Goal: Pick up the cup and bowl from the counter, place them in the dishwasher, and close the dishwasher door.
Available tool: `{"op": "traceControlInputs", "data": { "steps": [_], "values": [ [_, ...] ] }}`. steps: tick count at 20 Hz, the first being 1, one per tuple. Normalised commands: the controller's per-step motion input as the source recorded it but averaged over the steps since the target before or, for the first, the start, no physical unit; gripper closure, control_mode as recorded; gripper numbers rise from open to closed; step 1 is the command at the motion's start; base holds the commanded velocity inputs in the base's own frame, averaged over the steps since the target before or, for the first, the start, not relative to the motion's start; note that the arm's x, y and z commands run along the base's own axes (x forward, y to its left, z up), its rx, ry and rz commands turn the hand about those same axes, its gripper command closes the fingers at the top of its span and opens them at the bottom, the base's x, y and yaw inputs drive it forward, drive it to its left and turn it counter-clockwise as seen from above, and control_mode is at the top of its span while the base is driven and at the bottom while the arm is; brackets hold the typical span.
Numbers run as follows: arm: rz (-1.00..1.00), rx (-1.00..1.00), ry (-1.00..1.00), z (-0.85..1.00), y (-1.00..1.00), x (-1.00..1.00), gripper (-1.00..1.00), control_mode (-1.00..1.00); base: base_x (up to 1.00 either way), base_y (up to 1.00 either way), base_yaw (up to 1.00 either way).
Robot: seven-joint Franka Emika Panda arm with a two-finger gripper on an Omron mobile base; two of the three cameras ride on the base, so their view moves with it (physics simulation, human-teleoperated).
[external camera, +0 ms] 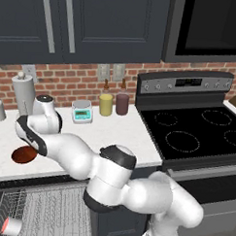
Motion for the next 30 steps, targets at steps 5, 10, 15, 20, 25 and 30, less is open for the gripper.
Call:
{"op": "traceControlInputs", "data": {
  "steps": [5,10,15,20,25,30],
  "values": [
    [0.00,-0.03,0.04,-0.37,0.01,0.01,-1.00,-1.00,0.00,0.00,0.00],
    [0.00,0.00,0.03,-0.44,0.12,0.02,-1.00,-1.00,0.00,0.00,0.00],
    [0.00,-0.01,0.02,-0.52,0.24,0.00,-1.00,-1.00,0.00,0.00,0.00],
    [0.04,-0.02,0.04,-0.33,0.25,0.01,-1.00,-1.00,0.00,0.00,0.00],
    [0.05,-0.04,0.08,-0.24,0.19,0.04,-1.00,-1.00,0.00,0.00,0.00],
    [0.04,-0.08,0.13,-0.20,0.20,0.12,-1.00,-1.00,0.00,0.00,0.00]
  ]
}}
